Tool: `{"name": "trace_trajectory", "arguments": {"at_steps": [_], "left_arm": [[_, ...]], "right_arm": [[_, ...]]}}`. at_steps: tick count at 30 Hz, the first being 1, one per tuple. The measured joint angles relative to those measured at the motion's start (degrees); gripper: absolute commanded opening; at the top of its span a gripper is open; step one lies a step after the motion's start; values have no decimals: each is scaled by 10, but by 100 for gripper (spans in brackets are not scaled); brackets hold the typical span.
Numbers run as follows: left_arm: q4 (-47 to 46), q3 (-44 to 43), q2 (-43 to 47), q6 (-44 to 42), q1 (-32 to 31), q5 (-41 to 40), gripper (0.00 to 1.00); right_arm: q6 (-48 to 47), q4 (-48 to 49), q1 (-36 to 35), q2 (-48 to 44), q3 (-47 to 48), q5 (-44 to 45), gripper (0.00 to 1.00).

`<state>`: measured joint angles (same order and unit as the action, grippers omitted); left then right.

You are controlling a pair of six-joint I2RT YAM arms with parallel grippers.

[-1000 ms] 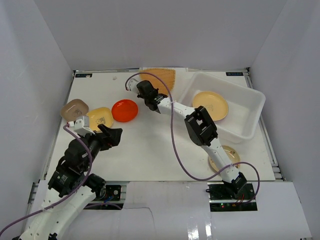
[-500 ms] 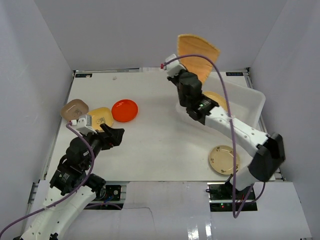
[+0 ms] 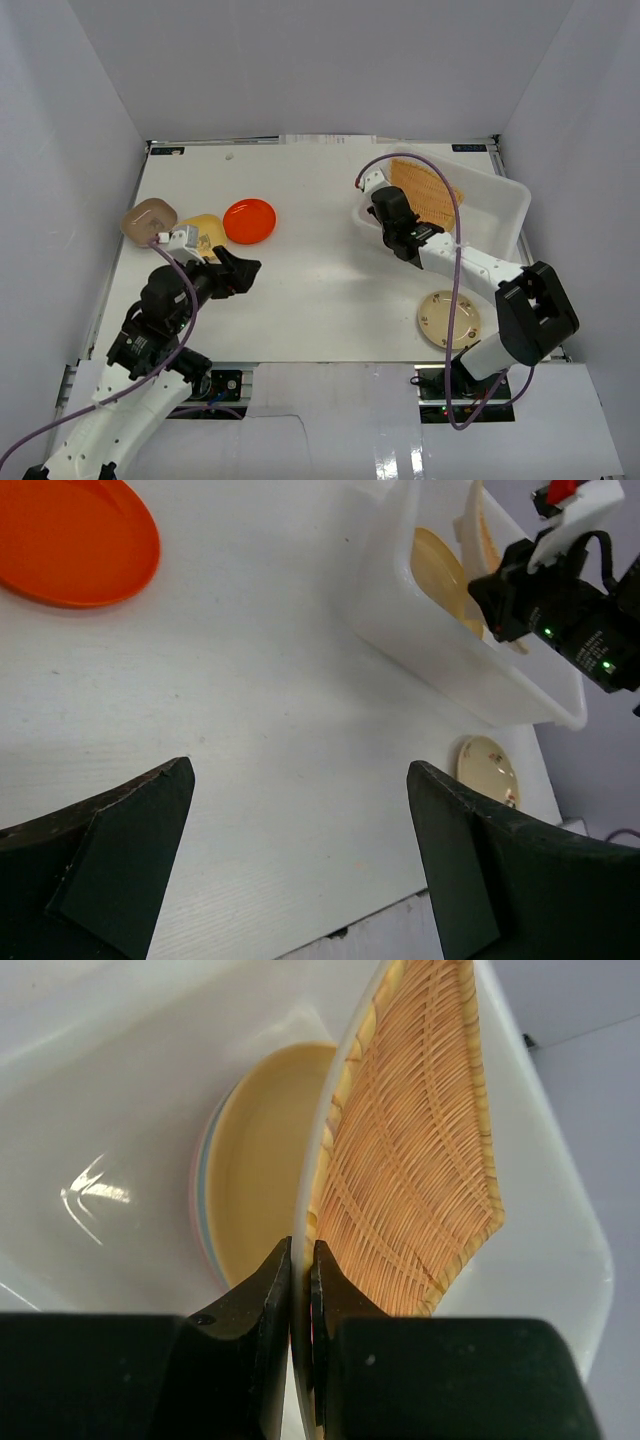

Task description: Place the plates into the plastic bin on the countertop

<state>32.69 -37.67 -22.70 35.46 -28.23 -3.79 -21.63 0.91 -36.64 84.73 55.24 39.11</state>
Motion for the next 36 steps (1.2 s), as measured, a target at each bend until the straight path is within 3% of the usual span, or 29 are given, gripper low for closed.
{"name": "trace_trajectory", "arguments": {"at_steps": [7,12,15,20,25,33,36], "left_arm": [[-106,110,-67,78,0,167,98],[-160,179,-176,130,-10,251,98],[-207,179,-222,148,-54,256,98],[-296,144,-353,171,-188,225,98],[-371,78,-510,186,-282,180,94],[-445,-107,-741,185,-378,131,85],[-457,-168,-808,182,-392,123,77]], "right_arm": [[38,-7,12,11,-7,-47,18],[45,8,17,28,-5,-57,51],[48,5,21,28,8,-62,63],[60,-37,22,13,51,-72,69],[114,-78,22,-87,70,-116,70],[252,-82,22,-302,14,-199,56],[296,-82,22,-367,-33,-229,54]]}}
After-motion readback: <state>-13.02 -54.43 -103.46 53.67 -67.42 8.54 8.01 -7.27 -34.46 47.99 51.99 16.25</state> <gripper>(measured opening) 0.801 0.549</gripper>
